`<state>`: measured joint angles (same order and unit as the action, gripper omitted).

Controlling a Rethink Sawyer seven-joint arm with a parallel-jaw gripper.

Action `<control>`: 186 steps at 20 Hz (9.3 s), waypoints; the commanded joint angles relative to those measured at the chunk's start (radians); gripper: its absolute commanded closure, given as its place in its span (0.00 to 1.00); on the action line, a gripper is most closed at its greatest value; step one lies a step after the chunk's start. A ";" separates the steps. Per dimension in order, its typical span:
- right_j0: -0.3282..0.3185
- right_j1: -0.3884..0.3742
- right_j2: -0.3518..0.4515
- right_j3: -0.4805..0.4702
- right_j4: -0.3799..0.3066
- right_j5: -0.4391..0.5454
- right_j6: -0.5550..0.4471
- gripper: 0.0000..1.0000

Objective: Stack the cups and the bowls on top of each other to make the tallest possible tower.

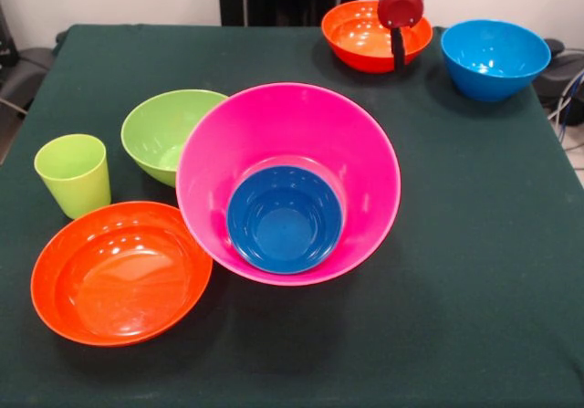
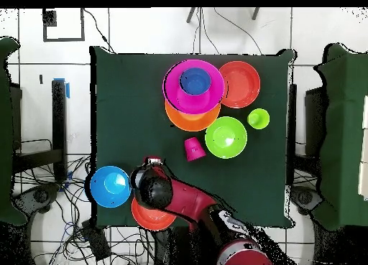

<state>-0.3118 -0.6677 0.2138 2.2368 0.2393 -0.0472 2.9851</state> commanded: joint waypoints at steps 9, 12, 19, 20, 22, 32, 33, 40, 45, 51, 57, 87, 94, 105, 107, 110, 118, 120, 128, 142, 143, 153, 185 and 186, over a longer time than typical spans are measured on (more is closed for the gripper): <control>0.124 0.008 -0.153 -0.063 -0.066 0.616 -0.059 0.00; 0.114 -0.005 -0.130 -0.037 -0.079 0.603 -0.045 0.00; 0.086 -0.002 -0.111 -0.022 -0.103 0.559 -0.040 0.00; 0.082 -0.002 -0.110 -0.018 -0.105 0.554 -0.041 0.00; 0.063 0.005 -0.103 -0.016 -0.108 0.537 -0.049 0.00; 0.026 0.163 -0.121 -0.094 -0.198 0.381 -0.071 0.00; 0.022 0.179 -0.119 -0.101 -0.206 0.363 -0.069 0.00; 0.043 0.280 -0.118 -0.170 -0.234 0.253 -0.031 0.00; 0.051 0.275 -0.107 -0.174 -0.226 0.250 -0.017 0.00; 0.044 0.282 -0.099 -0.179 -0.223 0.228 -0.012 0.00; 0.024 0.280 -0.098 -0.175 -0.233 0.235 -0.025 0.00; -0.073 0.247 -0.036 -0.201 -0.329 0.072 -0.025 0.00; -0.103 0.175 -0.014 -0.176 -0.320 0.154 -0.030 0.00; -0.064 0.046 -0.013 -0.135 -0.260 0.276 0.011 0.00; -0.061 0.043 -0.011 -0.141 -0.256 0.288 0.012 0.00; -0.059 0.055 -0.010 -0.153 -0.258 0.281 0.011 0.00; -0.056 0.079 -0.013 -0.149 -0.266 0.239 0.018 0.00; -0.055 0.091 -0.020 -0.153 -0.271 0.219 0.020 0.00; -0.023 0.138 -0.064 -0.187 -0.282 0.183 0.027 0.00; 0.020 0.081 -0.062 -0.205 -0.249 0.237 0.042 0.00; 0.018 0.080 -0.061 -0.202 -0.250 0.234 0.041 0.00; 0.016 0.029 -0.056 -0.198 -0.229 0.305 0.034 0.00; 0.045 0.316 -0.146 -0.374 -0.278 0.178 -0.008 0.00; 0.044 0.314 -0.147 -0.373 -0.279 0.180 -0.009 0.00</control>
<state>-0.2387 -0.4120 0.0104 1.9340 -0.0256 0.1510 2.9869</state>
